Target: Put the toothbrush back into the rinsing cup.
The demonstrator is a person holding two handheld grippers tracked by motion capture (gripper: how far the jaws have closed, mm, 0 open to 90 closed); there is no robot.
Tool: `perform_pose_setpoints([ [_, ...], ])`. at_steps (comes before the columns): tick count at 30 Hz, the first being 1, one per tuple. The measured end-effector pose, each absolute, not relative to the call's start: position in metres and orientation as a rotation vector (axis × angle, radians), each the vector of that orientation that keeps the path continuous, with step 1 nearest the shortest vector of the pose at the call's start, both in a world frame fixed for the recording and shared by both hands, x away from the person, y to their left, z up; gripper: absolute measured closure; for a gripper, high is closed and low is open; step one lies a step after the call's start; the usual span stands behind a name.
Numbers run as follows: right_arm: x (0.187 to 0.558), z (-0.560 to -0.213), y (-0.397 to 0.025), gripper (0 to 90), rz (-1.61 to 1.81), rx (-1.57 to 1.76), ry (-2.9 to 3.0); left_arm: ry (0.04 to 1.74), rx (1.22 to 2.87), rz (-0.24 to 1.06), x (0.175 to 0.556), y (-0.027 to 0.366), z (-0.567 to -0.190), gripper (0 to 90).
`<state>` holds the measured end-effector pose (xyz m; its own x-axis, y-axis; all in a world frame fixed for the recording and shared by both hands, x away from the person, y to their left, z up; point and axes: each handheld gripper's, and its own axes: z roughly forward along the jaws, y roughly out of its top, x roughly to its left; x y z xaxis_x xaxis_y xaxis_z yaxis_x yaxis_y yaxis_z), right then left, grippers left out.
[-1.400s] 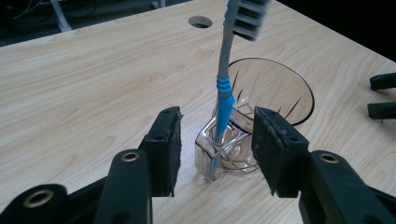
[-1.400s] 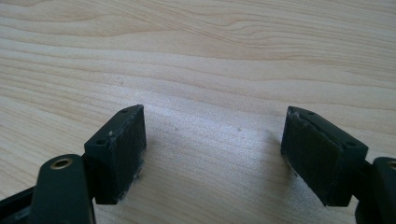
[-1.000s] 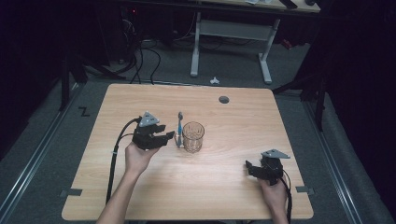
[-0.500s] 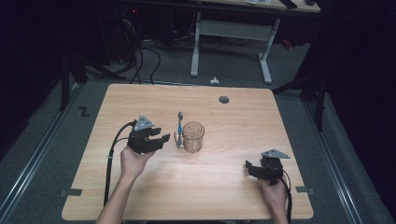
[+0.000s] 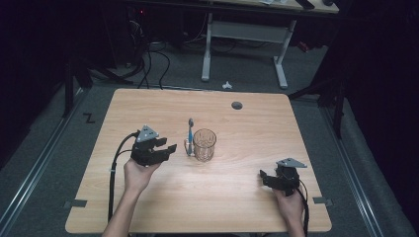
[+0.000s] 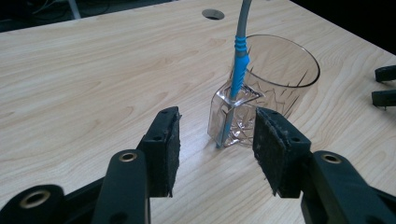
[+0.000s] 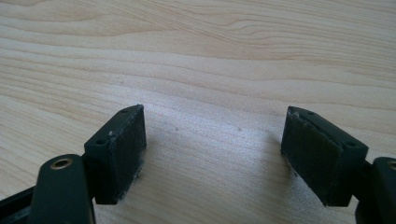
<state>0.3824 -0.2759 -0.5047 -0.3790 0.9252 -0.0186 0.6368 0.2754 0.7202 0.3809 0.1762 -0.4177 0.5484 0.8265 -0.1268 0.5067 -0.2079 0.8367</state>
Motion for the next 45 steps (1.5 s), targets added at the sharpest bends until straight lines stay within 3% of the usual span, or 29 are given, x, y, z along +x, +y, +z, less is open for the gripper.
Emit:
perform_pose_setpoints([
  [36, 0.382, -0.505, -0.276, 22.2, 0.883, 1.402, 2.116, 1.133, 1.869, 0.446, 0.365, 0.186, -0.433, 50.8],
  [45, 0.382, -0.505, -0.276, 22.2, 0.883, 1.402, 2.116, 1.172, 1.868, 0.428, 0.362, 0.190, -0.441, 47.3],
])
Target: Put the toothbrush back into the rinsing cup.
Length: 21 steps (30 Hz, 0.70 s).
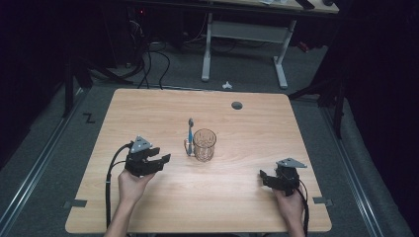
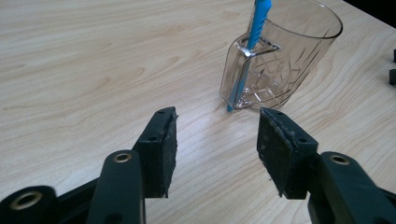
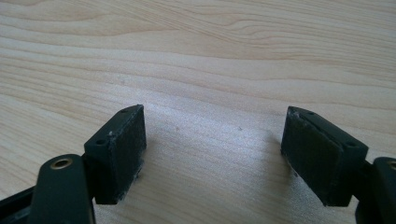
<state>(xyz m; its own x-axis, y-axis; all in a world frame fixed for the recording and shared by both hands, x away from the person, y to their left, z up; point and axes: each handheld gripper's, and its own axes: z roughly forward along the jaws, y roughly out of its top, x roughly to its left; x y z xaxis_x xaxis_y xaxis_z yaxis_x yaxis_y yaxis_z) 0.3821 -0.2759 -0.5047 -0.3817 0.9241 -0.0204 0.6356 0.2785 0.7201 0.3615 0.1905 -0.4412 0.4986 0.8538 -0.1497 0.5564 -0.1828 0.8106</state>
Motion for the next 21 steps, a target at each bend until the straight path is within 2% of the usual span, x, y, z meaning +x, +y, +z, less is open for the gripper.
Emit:
perform_pose_setpoints([
  [21, 0.382, -0.505, -0.276, 22.2, 0.883, 1.403, 2.115, 1.228, 1.889, 0.461, 0.358, 0.198, -0.460, 47.9],
])
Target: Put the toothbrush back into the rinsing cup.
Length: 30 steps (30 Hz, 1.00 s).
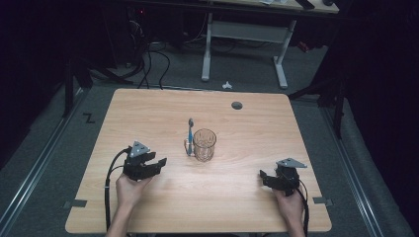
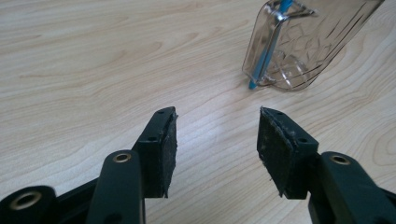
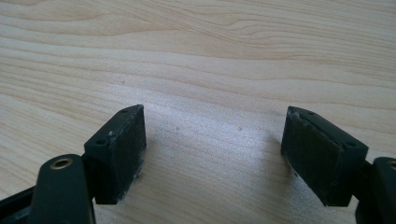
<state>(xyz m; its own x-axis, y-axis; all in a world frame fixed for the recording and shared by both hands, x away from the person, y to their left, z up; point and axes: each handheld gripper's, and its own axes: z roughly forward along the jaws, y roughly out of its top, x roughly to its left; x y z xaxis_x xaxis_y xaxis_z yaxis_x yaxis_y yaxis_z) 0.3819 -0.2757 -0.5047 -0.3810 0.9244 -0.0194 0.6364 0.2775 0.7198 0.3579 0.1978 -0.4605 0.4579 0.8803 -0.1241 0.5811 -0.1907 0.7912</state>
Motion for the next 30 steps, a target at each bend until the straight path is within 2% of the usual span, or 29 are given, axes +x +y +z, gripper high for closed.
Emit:
perform_pose_setpoints([
  [30, 0.382, -0.505, -0.276, 22.2, 0.883, 1.403, 2.116, 1.285, 1.953, 0.520, 0.366, 0.198, -0.487, 47.1],
])
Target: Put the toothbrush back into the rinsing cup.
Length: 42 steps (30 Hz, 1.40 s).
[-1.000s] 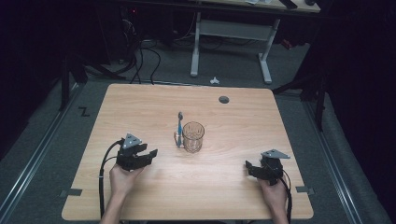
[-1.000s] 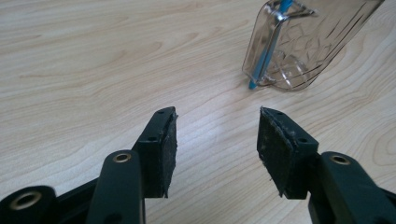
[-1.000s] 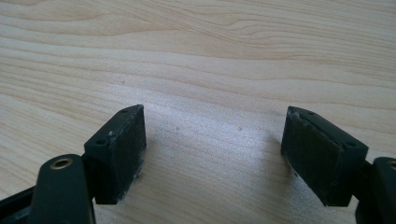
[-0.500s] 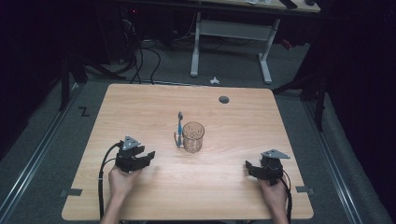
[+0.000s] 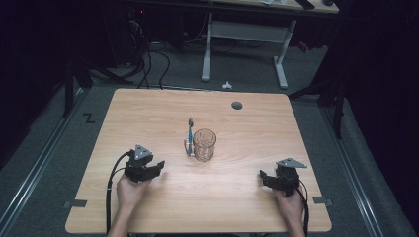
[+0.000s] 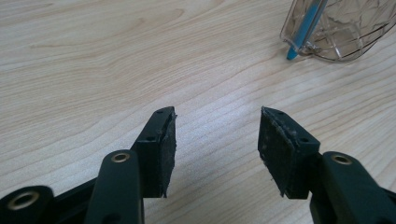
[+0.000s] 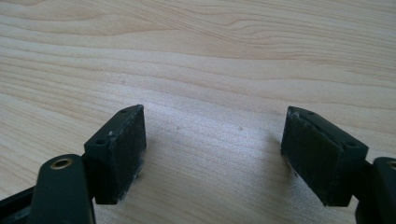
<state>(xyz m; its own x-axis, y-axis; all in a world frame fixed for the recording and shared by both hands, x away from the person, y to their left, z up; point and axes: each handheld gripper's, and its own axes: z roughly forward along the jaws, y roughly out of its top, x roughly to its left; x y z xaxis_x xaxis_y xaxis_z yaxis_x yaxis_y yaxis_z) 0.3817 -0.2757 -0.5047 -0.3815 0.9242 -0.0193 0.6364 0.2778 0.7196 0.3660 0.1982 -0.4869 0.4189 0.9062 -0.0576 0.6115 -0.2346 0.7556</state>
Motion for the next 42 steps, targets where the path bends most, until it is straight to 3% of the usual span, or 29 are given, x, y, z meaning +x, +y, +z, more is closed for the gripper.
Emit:
perform_pose_setpoints([
  [42, 0.382, -0.505, -0.276, 22.2, 0.884, 1.404, 2.116, 1.350, 1.913, 0.587, 0.387, 0.195, -0.509, 43.5],
])
